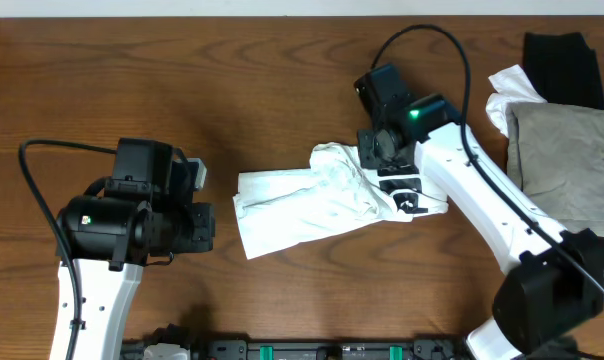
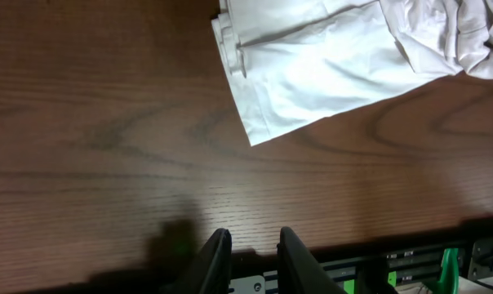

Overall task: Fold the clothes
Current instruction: 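Lower the folded end onto the strip and open the right gripper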

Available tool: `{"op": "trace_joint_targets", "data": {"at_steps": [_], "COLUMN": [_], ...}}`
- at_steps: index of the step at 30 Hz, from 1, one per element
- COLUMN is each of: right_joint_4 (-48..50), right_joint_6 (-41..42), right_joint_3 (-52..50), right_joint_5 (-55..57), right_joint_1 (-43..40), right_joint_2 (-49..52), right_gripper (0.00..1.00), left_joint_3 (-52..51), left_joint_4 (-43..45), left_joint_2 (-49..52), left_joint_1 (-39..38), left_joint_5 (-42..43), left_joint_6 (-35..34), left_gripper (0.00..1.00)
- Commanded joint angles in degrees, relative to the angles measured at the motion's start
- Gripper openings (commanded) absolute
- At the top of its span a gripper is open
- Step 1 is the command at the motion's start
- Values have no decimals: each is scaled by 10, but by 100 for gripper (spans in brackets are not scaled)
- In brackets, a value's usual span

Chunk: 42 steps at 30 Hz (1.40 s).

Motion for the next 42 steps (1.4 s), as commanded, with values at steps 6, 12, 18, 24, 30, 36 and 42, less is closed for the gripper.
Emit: {"op": "trace_joint_targets", "data": {"at_steps": [6,12,18,24,30,36,42], "right_joint_4": [-27,-31,-38,-40,-43,-34,-51], "right_joint_6": [13,-28,-27,-75,-72,-61,-61], "right_joint_3": [4,4,4,4,4,8,50], "right_joint_5": [-19,-89,-83,-129,-84,-71,-71], "right_joint_1": [-2,13,27,34,33,34,33], "right_joint_2": [66,112,165,187,188,185,132], "right_gripper": [17,17,17,15,17,14,15], "left_joint_3": [-3,-3,-3,-3,-3,-3,-3], "left_joint_4": [0,0,0,0,0,0,19], "left_joint_2": [-3,-3,-3,-3,-3,-3,-3], "left_joint_1": [-1,-1,-1,-1,-1,-1,-1], "left_joint_5": [-7,-7,-7,-7,-7,-7,63], "left_joint_6": [-5,-5,-5,-5,-5,-7,-18], "left_gripper": [21,21,21,21,21,21,43]}}
